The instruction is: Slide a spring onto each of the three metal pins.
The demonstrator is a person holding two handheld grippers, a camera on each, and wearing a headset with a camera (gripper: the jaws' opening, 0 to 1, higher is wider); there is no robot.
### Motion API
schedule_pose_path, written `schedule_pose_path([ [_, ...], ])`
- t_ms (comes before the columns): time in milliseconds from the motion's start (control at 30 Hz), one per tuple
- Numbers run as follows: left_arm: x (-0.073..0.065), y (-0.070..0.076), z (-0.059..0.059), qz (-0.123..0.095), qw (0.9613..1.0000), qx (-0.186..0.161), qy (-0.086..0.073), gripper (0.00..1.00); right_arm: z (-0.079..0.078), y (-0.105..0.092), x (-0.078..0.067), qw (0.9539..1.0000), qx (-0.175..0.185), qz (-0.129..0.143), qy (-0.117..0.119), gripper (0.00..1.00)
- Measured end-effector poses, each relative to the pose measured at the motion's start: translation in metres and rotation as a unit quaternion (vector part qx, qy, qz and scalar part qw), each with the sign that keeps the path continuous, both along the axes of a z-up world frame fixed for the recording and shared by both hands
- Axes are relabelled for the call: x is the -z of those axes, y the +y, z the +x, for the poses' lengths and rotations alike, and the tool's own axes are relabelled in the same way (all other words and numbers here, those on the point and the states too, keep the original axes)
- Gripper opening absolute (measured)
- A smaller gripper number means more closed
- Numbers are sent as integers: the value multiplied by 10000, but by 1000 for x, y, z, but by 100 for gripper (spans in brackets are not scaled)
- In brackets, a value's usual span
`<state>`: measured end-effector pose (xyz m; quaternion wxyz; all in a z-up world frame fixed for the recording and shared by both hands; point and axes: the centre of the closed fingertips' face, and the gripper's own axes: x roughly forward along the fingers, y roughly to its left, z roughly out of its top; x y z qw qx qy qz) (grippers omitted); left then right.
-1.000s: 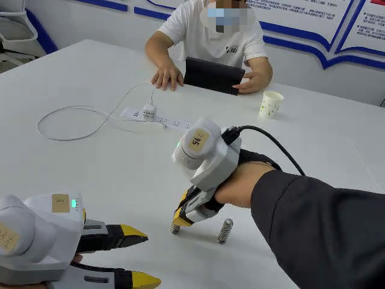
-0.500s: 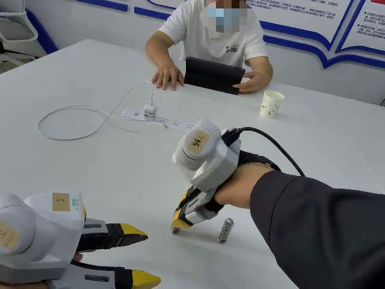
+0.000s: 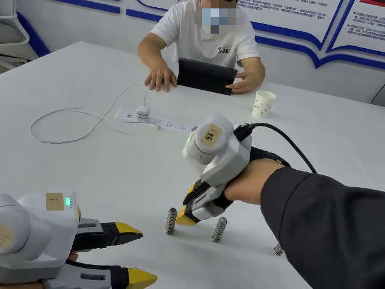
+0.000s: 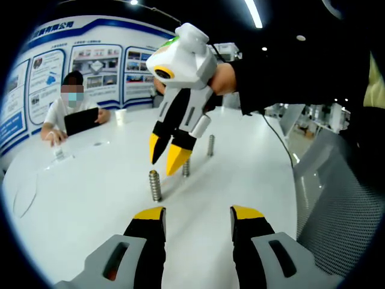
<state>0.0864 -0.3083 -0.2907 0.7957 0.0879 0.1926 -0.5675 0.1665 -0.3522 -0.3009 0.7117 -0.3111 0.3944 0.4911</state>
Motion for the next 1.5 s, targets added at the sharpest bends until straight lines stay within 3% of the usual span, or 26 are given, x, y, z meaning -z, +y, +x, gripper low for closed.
schedule_pose_path([
  [467,0,-2,1,3,10000,-57,43,46,-3,-28,-8,9995,253,142,-81,26],
  [900,-3,-8,0,-8,10000,-61,62,47,-3,-55,-17,9974,565,331,-311,33],
  [1233,-4,-9,1,4,10000,-78,59,48,-2,-73,-22,9941,828,513,-474,40],
  [1500,-7,-10,4,9,9999,-95,52,49,-4,-90,-27,9887,1143,754,-617,46],
])
